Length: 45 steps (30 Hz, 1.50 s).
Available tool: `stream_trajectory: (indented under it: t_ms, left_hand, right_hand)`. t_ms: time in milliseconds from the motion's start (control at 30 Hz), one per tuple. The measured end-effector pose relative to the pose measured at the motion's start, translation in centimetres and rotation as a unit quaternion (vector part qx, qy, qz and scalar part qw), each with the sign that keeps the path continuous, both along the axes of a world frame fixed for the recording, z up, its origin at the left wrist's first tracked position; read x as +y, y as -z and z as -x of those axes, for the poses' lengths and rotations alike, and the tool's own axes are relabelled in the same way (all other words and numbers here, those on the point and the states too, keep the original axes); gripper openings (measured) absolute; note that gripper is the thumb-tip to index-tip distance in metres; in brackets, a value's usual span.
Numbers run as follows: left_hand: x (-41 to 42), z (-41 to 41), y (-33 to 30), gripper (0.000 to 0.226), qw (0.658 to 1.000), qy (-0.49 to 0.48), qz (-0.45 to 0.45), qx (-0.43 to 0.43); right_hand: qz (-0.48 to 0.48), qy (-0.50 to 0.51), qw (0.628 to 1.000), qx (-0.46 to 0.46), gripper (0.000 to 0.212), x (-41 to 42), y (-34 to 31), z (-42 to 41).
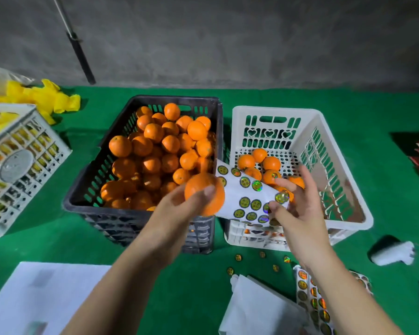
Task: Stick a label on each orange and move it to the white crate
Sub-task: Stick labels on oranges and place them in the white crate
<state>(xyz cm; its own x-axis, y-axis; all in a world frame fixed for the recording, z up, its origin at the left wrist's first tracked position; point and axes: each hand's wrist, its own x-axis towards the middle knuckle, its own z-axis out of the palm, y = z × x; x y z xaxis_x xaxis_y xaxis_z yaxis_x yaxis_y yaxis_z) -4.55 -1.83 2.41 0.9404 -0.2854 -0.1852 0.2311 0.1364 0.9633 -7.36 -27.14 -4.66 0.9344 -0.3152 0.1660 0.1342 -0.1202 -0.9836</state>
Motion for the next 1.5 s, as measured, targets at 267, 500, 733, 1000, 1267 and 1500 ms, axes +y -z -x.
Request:
stream_trajectory:
  t_ms: [267,500,733,1000,1267,1500]
  left_hand:
    - [-0.6,5.6,2.0,0.053,0.999,0.001,-0.041,-0.021]
    - [-0.8,6.6,2.9,0.062,0.988,-0.028,-0.127,-0.080]
    - [-1.1,7.2,3.0,0.068,0.937,-0.015,-0.273,-0.219]
    - [-1.4,7.3,3.6,0.067,0.903,-0.012,-0.325,-0.282]
    - [-1.6,7.8,4.5,0.067,0.905,-0.008,-0.330,-0.268]
    - [-2.3,8.1,4.6,0.068,0.899,0.003,-0.315,-0.305]
  right_hand:
    - [0.030,0.034,0.999,-0.027,0.058,1.6,-2.7,5.0]
    - [0.169,0.150,0.968,-0.111,0.002,1.6,-6.0,7.5]
    - [0.061,-0.131,0.989,0.017,0.014,6.0,-8.2,8.4]
    - [0.157,-0.163,0.970,0.085,0.013,6.4,-7.6,7.7]
    - [0.136,-0.175,0.959,0.174,0.049,6.7,-5.2,8.1]
    - [-0.209,-0.203,0.930,0.223,0.055,6.8,-5.3,8.0]
